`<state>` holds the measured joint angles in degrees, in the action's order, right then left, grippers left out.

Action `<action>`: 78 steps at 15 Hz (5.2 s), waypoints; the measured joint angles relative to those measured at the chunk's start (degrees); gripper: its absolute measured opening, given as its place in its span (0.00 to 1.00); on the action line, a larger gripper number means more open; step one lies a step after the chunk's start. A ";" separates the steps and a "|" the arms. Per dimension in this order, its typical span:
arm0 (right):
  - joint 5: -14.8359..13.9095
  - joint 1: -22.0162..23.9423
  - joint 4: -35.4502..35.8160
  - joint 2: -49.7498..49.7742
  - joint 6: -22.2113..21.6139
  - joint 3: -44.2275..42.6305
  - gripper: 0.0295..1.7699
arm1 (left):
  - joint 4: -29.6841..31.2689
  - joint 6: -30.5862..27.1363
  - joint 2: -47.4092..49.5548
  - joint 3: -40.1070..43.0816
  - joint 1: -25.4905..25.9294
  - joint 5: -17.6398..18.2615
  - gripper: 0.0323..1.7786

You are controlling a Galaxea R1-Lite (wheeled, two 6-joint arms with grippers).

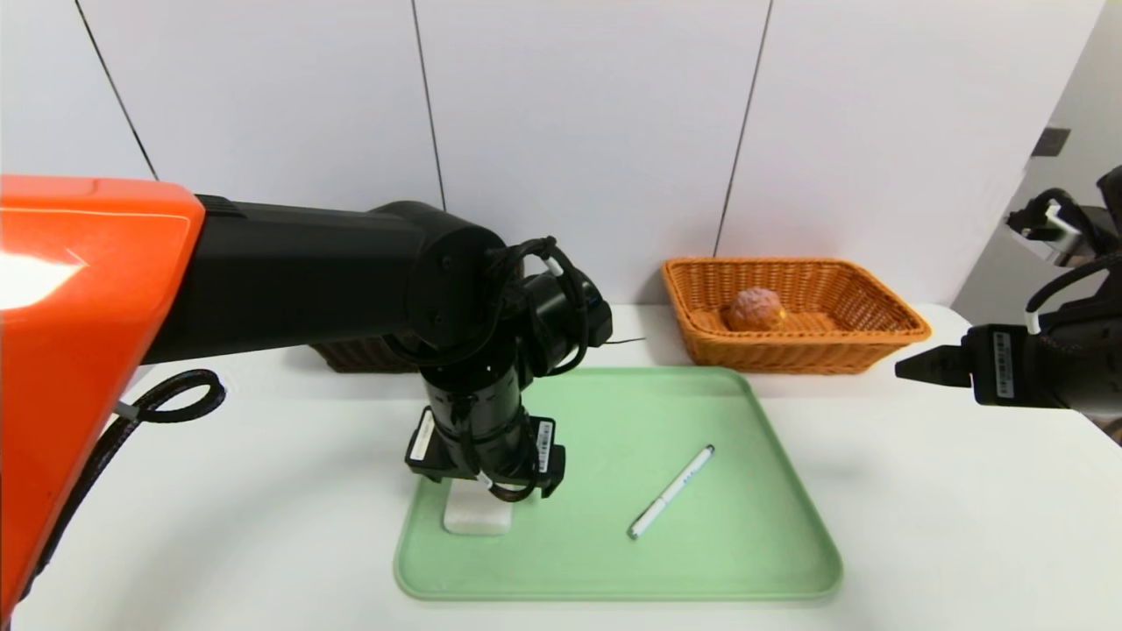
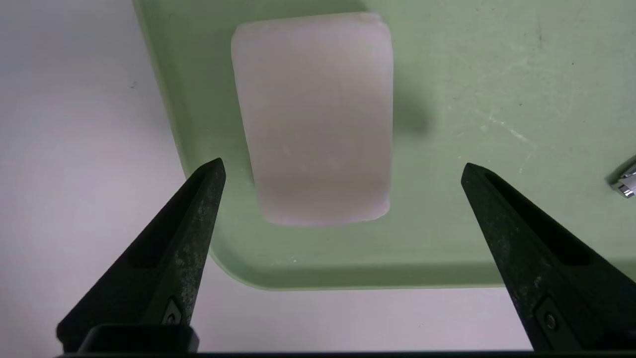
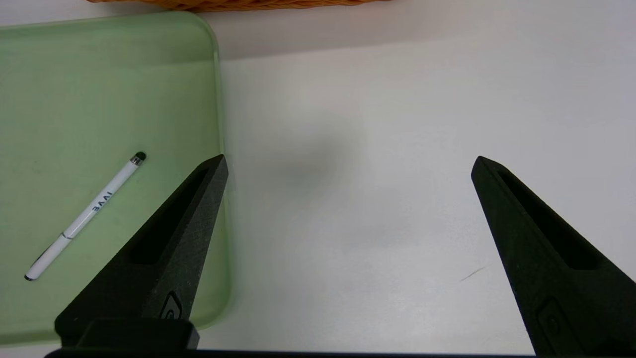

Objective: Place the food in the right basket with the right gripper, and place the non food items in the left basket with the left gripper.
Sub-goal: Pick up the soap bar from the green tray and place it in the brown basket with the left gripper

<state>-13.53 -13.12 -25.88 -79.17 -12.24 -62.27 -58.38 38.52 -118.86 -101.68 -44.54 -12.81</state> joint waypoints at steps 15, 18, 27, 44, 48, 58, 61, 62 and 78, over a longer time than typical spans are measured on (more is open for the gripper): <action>-0.02 -0.35 0.02 -1.16 0.39 -0.27 0.96 | 0.11 2.13 -2.63 -0.11 2.76 0.55 0.95; 0.00 -0.35 0.00 -1.23 0.37 -0.16 0.96 | 0.11 2.62 -2.95 -0.20 2.77 0.59 0.95; 0.09 -0.39 0.00 -1.10 0.39 0.04 0.96 | 0.09 5.38 -3.77 -0.17 2.95 1.11 0.95; 0.06 -1.18 -0.09 -0.63 0.41 1.28 0.96 | 0.39 6.02 -4.49 -0.13 3.95 1.77 0.95; 0.09 -1.18 -0.02 -0.63 0.43 1.24 0.96 | 0.41 5.96 -4.68 -0.02 3.95 1.74 0.95; 0.09 -1.35 0.00 -0.73 0.76 1.11 0.96 | 0.26 5.94 -4.60 0.00 3.95 2.10 0.54; 0.06 -1.35 -0.02 -0.73 0.69 1.11 0.96 | -0.02 5.55 -3.50 -0.20 3.91 2.23 0.54; 0.09 -1.35 -0.05 -0.73 0.74 1.17 0.96 | 0.11 5.38 -2.72 -0.74 3.89 2.29 0.54; 0.06 -1.27 -0.07 -0.62 0.69 1.55 0.96 | 10.56 -6.74 15.34 -9.68 15.86 2.38 0.54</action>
<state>-13.47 -14.38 -25.95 -79.79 -11.54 -60.72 -47.82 31.78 -103.52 -111.36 -28.68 -10.44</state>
